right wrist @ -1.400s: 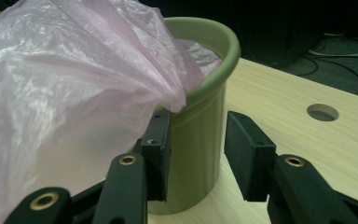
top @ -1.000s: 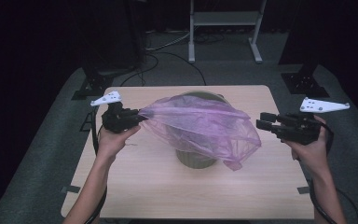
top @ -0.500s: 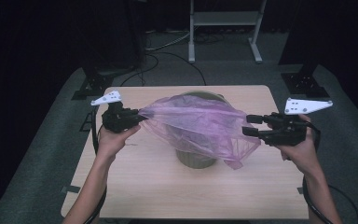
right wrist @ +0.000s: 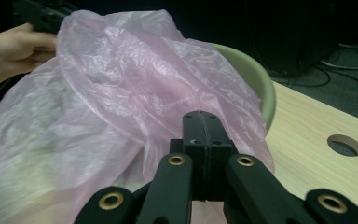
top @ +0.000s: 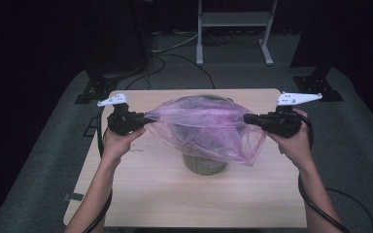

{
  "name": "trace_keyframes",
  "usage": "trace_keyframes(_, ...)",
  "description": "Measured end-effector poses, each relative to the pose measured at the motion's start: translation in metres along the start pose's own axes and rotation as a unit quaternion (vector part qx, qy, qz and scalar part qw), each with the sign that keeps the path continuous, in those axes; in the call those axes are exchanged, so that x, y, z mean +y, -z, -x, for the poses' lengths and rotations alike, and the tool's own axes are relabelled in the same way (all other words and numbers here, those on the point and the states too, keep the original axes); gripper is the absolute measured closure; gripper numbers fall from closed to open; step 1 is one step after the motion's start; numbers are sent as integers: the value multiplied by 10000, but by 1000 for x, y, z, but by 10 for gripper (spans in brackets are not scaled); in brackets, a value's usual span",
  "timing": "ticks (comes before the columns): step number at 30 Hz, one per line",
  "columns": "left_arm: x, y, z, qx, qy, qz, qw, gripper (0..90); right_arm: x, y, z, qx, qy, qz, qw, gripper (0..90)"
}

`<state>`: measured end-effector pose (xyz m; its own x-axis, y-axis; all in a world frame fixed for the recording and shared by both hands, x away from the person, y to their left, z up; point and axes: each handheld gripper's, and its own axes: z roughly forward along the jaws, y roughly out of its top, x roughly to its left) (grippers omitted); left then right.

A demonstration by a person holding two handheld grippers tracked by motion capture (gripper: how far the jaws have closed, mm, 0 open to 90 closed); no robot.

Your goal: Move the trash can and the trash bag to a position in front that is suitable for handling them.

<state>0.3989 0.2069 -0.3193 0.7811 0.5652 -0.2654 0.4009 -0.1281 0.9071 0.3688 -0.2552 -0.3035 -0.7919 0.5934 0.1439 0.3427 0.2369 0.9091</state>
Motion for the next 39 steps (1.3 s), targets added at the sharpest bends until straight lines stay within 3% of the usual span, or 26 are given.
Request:
trace_keyframes(6,1,-11,-12,146,26,-84,9999,836,4,-15,16,-109,-379,128,9991,900)
trace_keyframes(11,-2,-18,-17,142,104,-133,9998,844,1,-28,27,-189,-755,43,9970,900)
trace_keyframes(14,-6,-19,-18,161,74,-190,9997,844,0,-31,27,-45,-797,55,9968,900)
trace_keyframes(21,-17,-13,-19,172,151,-169,9996,845,-1,-34,19,7,-668,-104,9977,900)
trace_keyframes(26,-14,-11,-19,215,117,-146,9996,845,1,-28,19,-234,-678,177,9973,900)
trace_keyframes(27,-11,-13,-19,252,95,-151,9995,845,4,-25,23,-403,-762,310,9958,900)
trace_keyframes(32,-8,-23,-20,242,106,-244,9994,848,4,-27,31,-729,-945,239,9926,900)
trace_keyframes(38,-10,-30,-18,214,89,-334,9992,848,-3,-35,39,-881,-1169,149,9891,900)
trace_keyframes(39,-11,-31,-19,228,125,-347,9991,848,-6,-37,43,-862,-1298,124,9877,900)
